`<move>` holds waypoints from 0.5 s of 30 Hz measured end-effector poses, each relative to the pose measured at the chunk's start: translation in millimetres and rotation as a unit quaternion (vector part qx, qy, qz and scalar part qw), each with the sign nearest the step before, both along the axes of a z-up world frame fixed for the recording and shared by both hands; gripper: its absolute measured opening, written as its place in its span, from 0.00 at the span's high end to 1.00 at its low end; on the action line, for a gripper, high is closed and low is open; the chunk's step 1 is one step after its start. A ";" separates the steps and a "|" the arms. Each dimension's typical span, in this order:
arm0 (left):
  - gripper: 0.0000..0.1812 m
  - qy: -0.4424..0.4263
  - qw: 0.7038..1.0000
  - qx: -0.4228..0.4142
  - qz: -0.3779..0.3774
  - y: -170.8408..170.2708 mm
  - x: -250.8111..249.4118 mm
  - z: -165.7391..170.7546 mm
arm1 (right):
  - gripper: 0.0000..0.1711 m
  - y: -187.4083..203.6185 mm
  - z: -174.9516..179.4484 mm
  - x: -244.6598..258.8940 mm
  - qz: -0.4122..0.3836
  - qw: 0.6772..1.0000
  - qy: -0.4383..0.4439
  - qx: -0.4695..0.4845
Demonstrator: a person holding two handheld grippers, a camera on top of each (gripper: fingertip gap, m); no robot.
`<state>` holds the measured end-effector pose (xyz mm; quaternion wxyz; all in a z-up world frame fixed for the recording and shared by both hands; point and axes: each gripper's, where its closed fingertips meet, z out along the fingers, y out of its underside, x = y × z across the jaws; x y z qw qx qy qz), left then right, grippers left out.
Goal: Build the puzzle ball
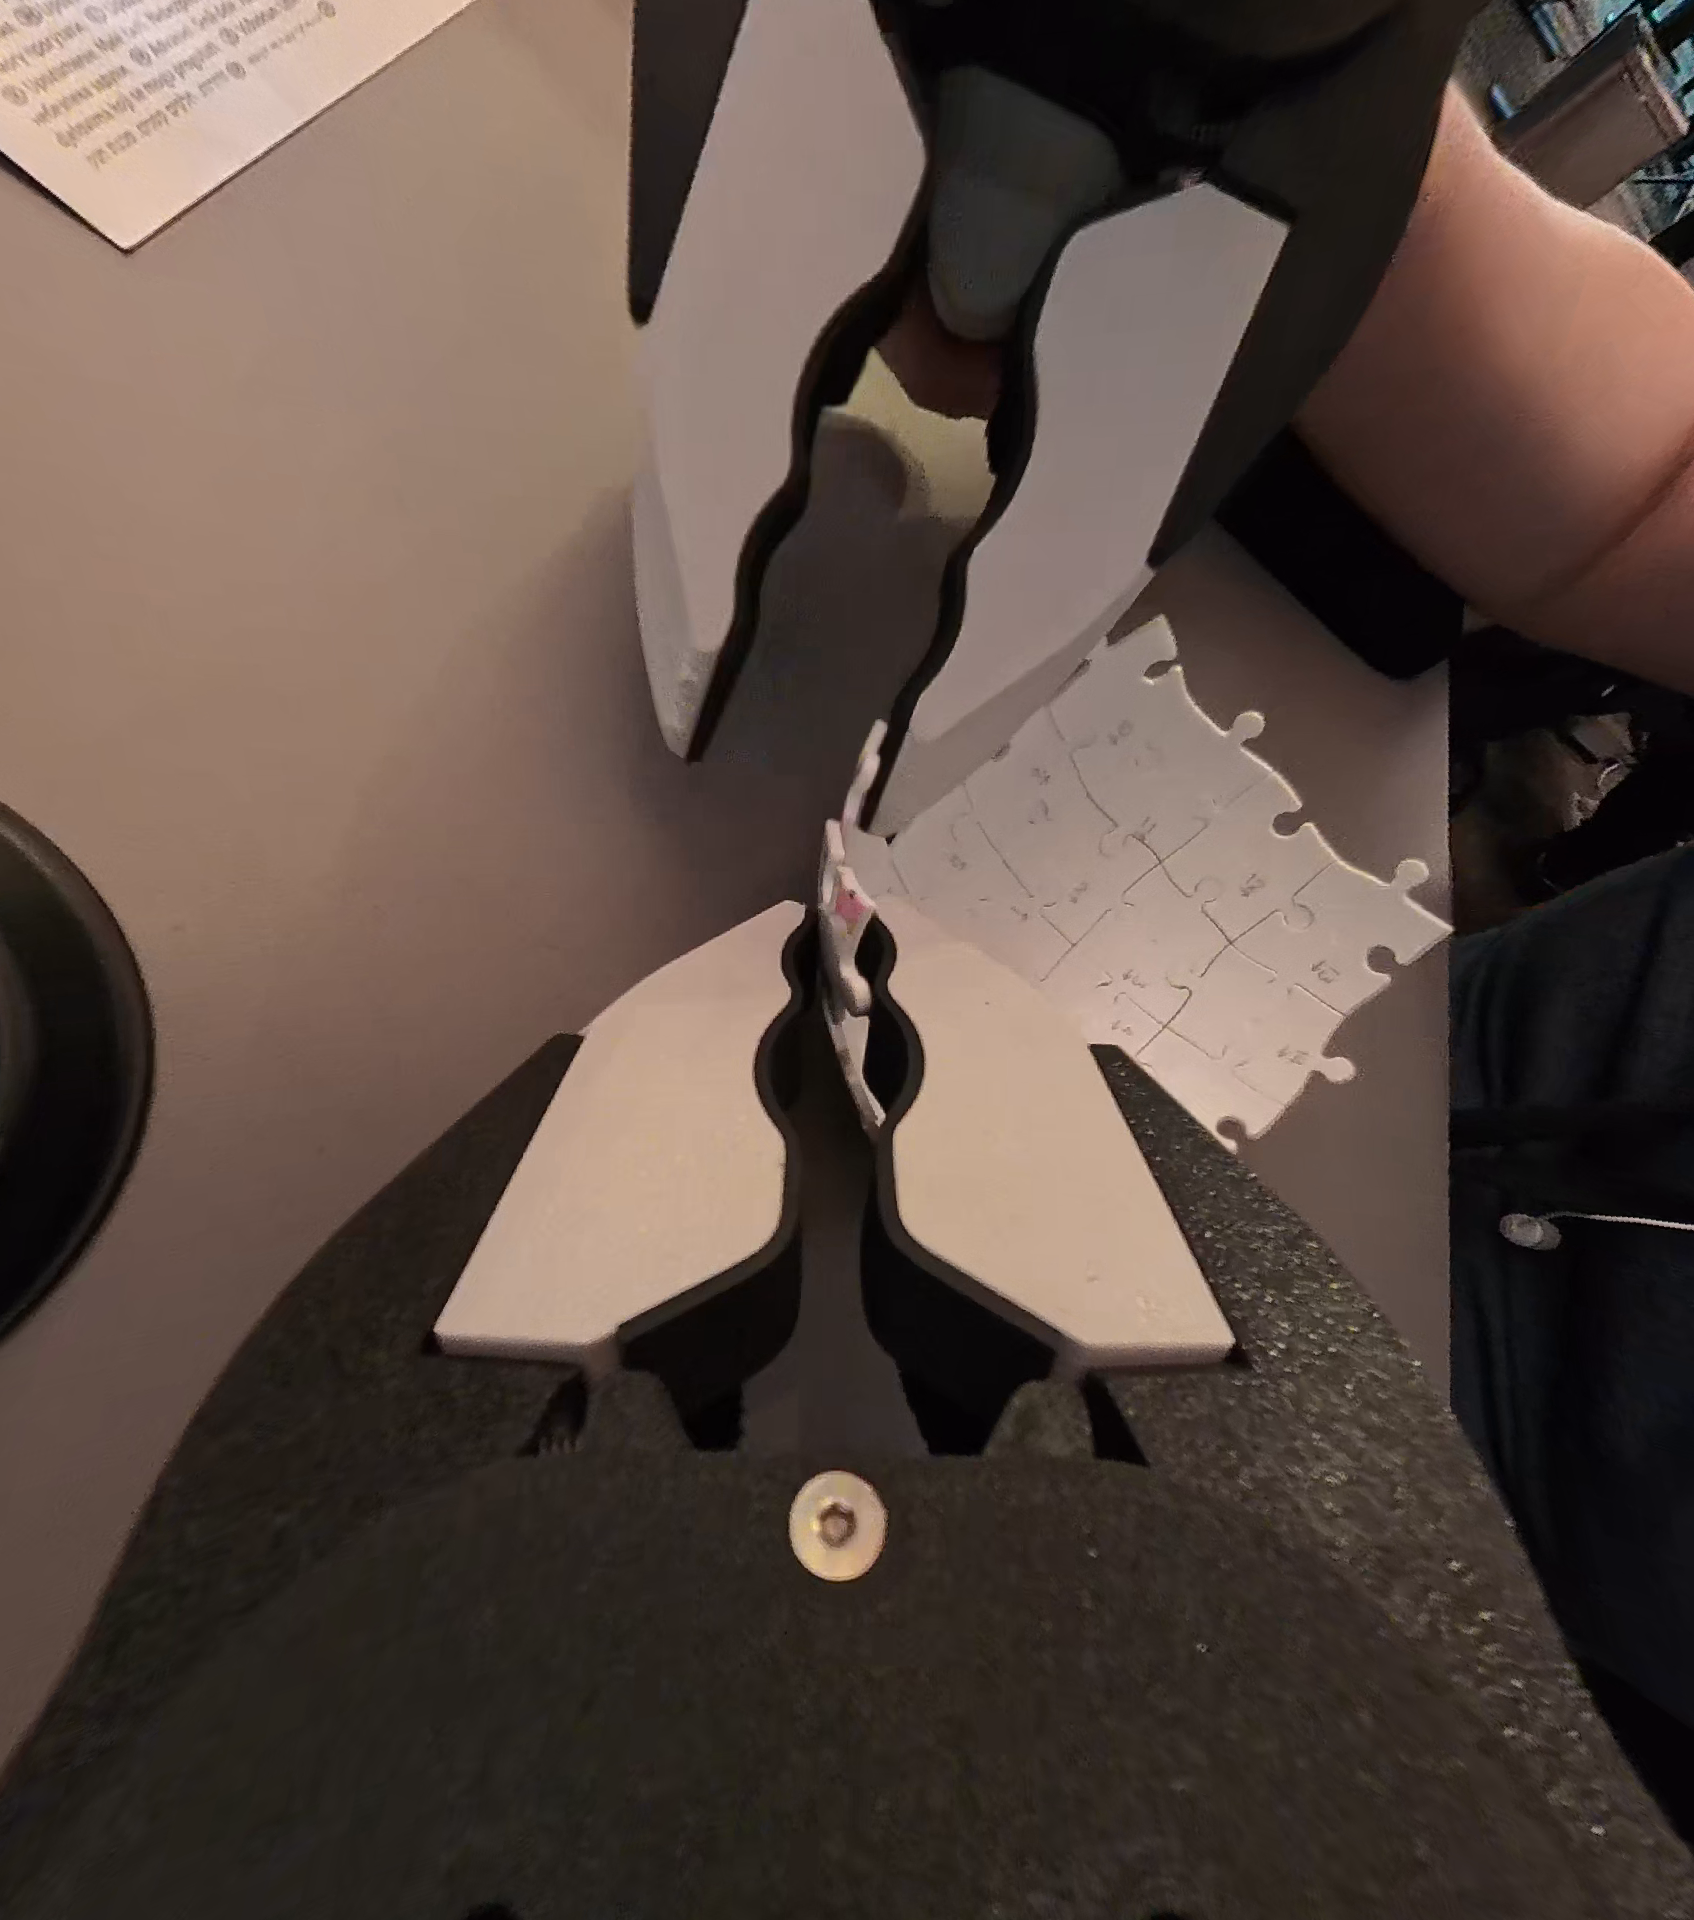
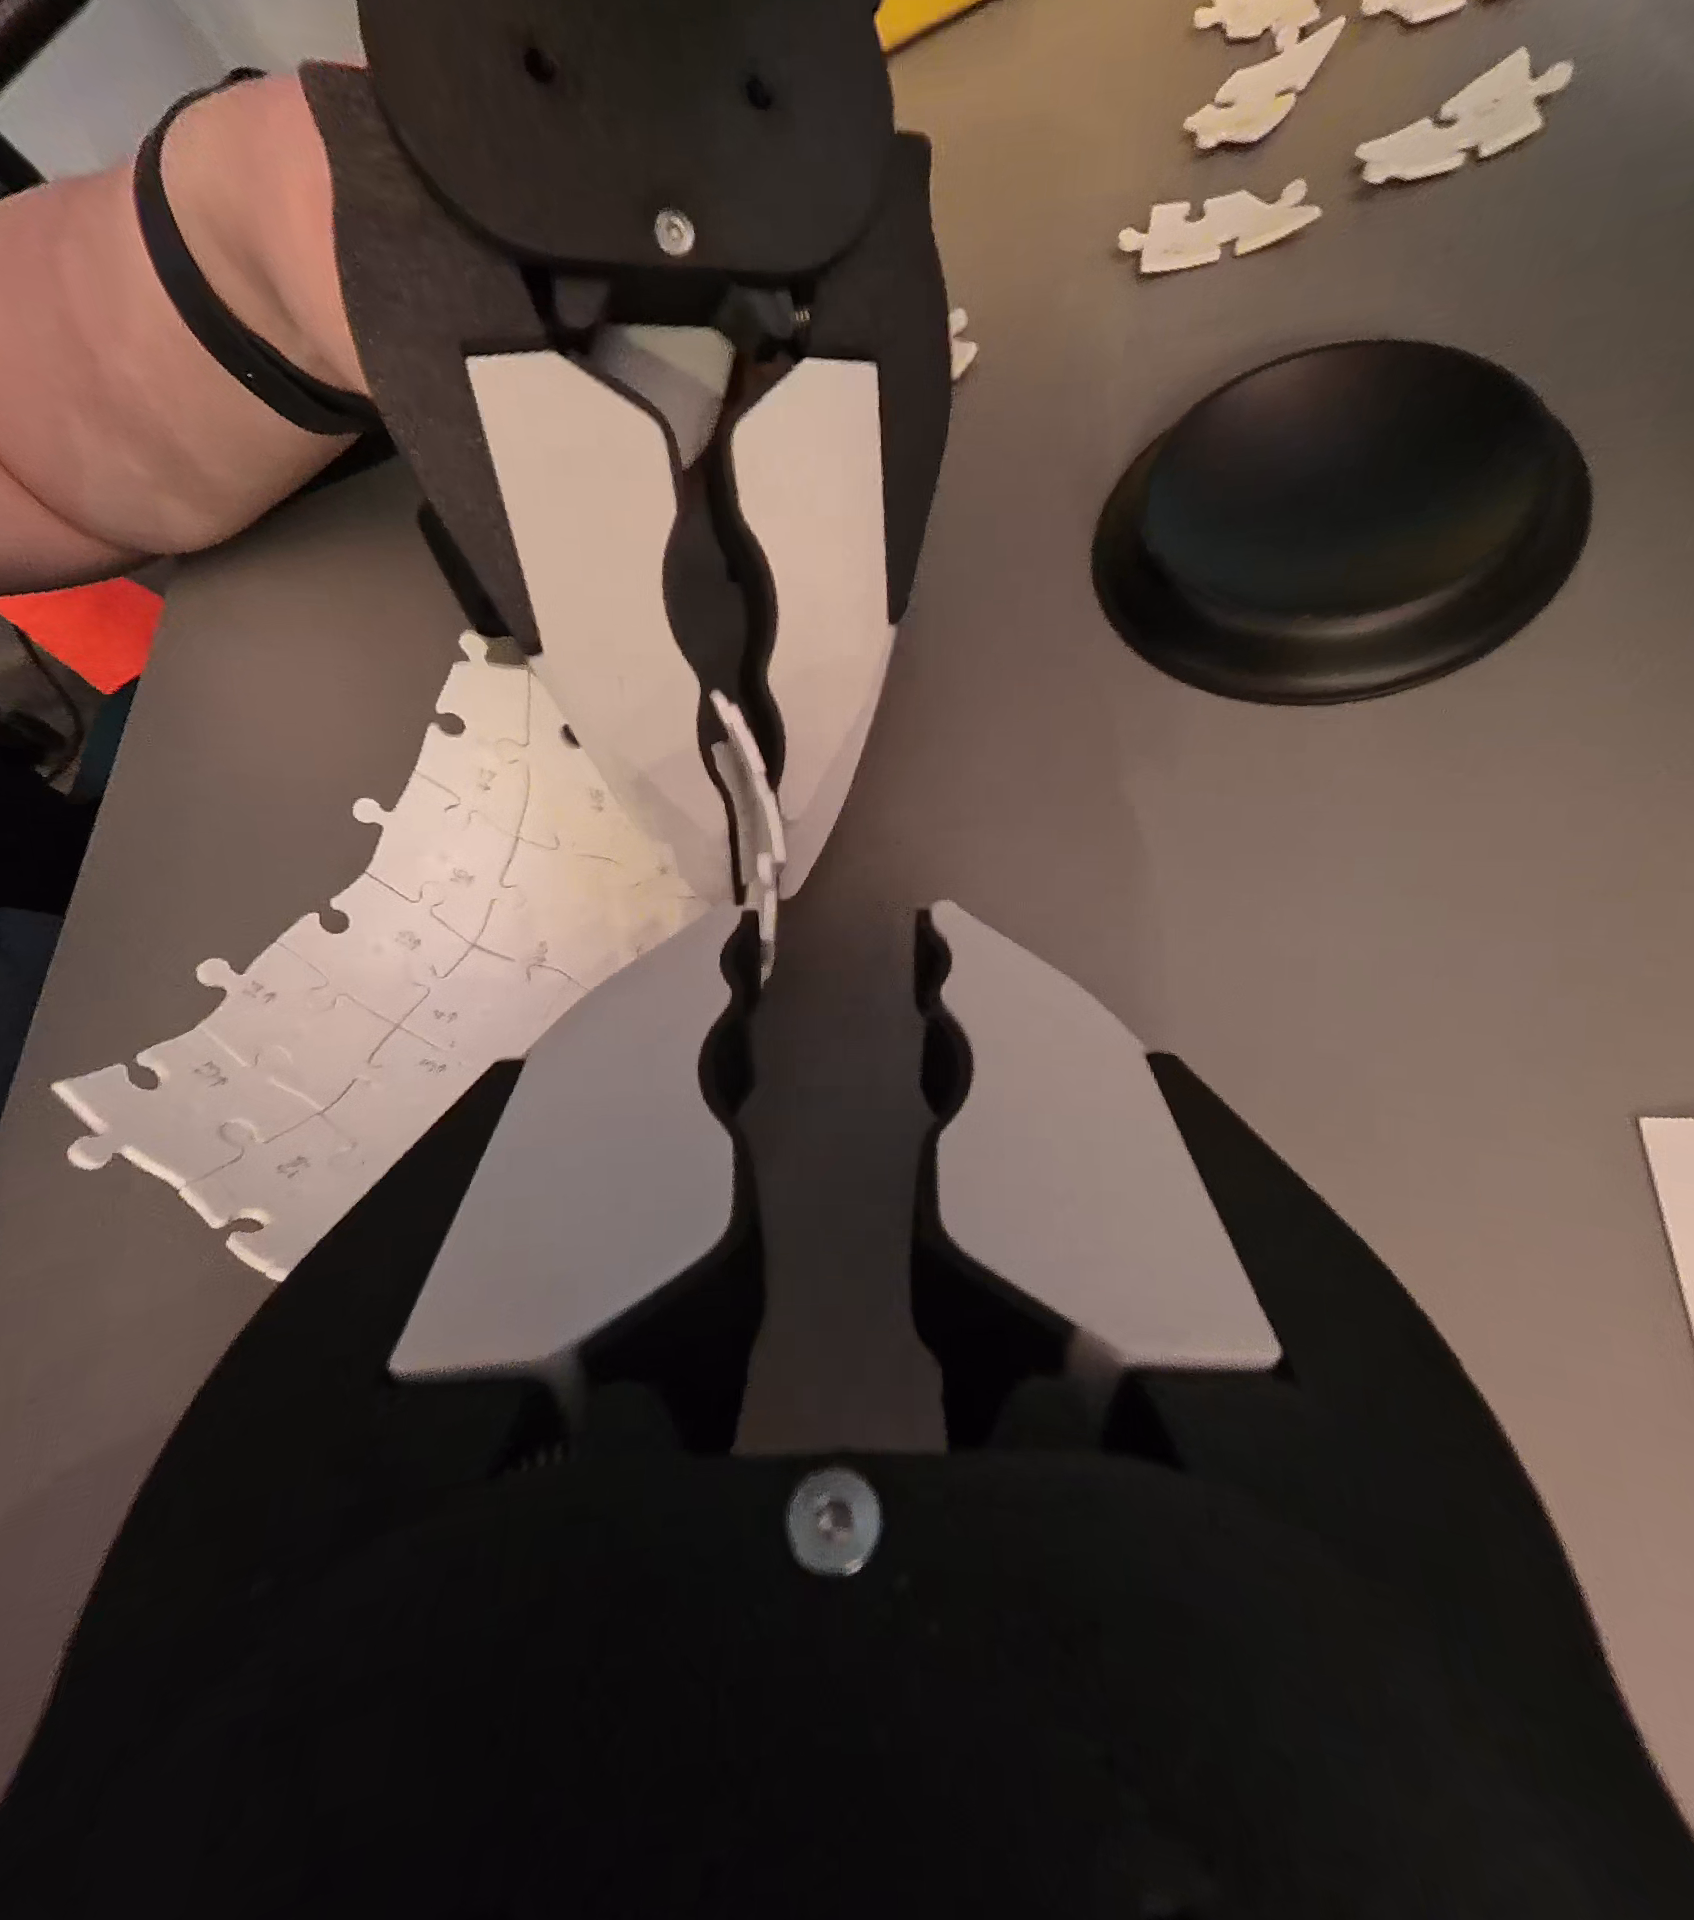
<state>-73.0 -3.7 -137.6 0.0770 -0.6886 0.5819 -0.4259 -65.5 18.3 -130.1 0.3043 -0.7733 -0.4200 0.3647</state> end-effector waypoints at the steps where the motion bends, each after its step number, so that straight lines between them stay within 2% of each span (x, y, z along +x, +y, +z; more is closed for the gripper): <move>1: 0.97 0.000 1.000 0.004 0.000 0.0 0.0 0.0 | 0.83 -2.1 -1.5 -1.0 0.006 1.000 0.001 -0.007; 4: 0.97 0.000 1.000 0.007 -0.002 -1.1 -0.1 0.6 | 0.85 -11.9 -8.9 -5.8 0.032 0.999 -0.007 -0.037; 7: 0.97 0.001 1.000 0.010 -0.002 -0.7 -0.5 -0.5 | 0.96 -19.1 -9.1 -10.9 0.056 0.997 -0.003 -0.052; 15: 0.95 0.007 1.000 -0.018 -0.005 -3.3 -2.9 -3.8 | 0.98 -21.1 -10.2 -11.1 0.053 0.995 0.002 -0.079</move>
